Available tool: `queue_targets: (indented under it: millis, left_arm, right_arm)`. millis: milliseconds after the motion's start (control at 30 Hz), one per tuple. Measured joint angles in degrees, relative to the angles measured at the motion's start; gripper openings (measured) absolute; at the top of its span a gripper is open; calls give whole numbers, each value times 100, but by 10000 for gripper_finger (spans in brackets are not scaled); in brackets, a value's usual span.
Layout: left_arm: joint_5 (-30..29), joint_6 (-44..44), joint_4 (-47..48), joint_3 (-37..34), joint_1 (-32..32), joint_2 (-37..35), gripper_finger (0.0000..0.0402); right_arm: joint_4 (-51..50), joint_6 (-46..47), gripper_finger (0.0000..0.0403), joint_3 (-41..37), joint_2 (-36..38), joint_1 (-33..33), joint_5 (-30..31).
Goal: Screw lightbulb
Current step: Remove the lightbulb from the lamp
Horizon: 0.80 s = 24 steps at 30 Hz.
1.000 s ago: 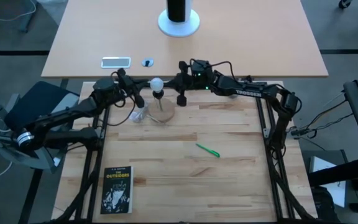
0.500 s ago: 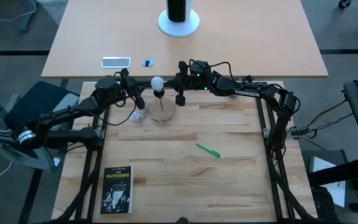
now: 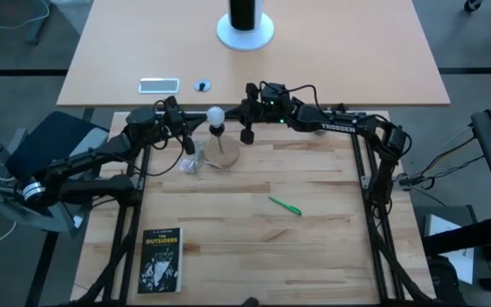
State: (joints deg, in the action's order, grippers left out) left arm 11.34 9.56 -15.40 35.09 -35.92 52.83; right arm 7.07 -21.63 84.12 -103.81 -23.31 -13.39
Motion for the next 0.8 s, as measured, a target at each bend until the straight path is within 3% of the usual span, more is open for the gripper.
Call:
queue_targets:
  millis: [100, 233, 300, 533, 800]
  left_arm:
    - [-25, -41, -2, 0, 0, -9, 0]
    - [-244, -62, 75, 2, 0, -114, 0]
    - [-442, -3, 122, 2, -1, -137, 0]
    - [-628, 317, 60, 2, -5, 4, 0]
    - [-368, 323, 47, 2, -9, 110, 0]
  right_arm:
    - [-43, -15, 0, -2, 0, -9, 51]
    - [-621, -255, 0, -15, 172, -19, 868]
    - [-743, -293, 0, -15, 309, -35, 925]
    - [-335, -256, 0, -17, 268, -4, -363]
    - [-34, -51, 0, -17, 27, -45, -302]
